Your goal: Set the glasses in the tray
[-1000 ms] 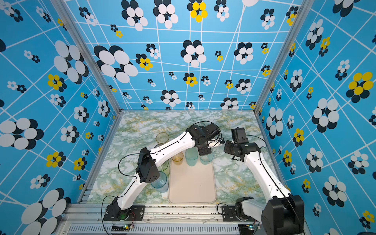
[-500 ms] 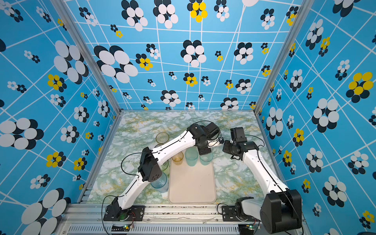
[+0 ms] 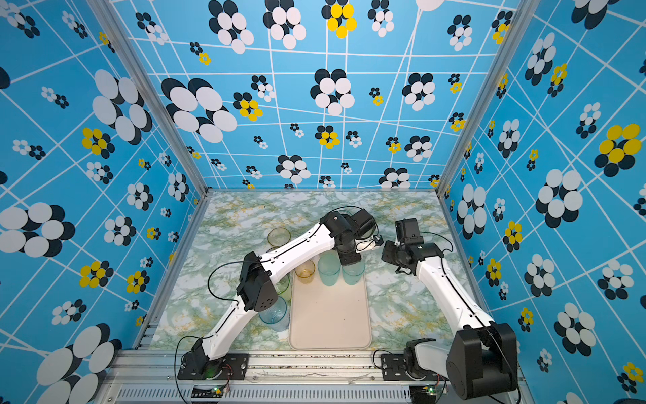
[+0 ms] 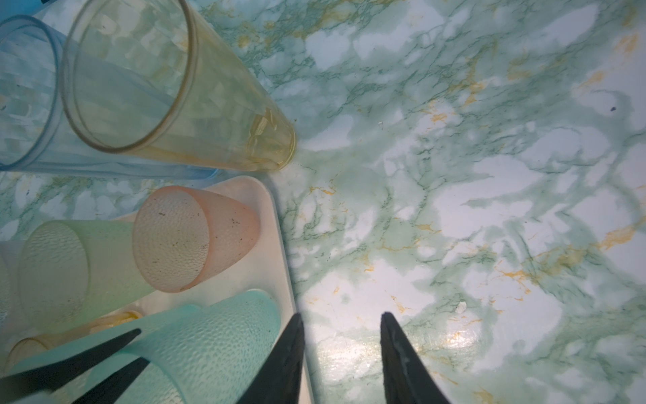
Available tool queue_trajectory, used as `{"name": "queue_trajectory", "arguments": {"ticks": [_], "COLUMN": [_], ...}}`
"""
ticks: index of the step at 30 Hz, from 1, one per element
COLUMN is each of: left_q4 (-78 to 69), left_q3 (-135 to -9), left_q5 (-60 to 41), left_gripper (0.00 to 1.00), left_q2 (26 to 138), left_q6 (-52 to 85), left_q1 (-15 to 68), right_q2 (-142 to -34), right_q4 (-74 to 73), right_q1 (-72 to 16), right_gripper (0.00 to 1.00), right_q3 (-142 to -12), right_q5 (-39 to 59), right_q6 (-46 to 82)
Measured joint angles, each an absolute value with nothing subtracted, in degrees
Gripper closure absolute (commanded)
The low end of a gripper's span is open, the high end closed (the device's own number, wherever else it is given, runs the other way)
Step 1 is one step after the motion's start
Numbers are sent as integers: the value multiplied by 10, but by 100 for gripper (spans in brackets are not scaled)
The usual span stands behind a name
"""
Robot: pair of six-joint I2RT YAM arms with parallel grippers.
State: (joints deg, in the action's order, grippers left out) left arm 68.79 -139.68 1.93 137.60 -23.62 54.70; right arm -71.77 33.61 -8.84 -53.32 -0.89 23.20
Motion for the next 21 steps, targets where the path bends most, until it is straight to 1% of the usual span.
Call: {"name": "queue_trajectory", "arguments": {"ticks": [12,21], "left_q4": [657,626], "left_q3": [-1390,-1340], "left_q5": [17,-14], "left_gripper": [75,75], "left_q2": [1376,1344], "left_q6": [-231,-220], "left_q1": [542,532], "right_q2": [-718,-718], "right_q4": [336,336], "right_q1": [-88,-88], "right_gripper": [61,60], "right_q3": [-530,-530], "right_q5": [-6,-5], "right_q6": [232,232]}}
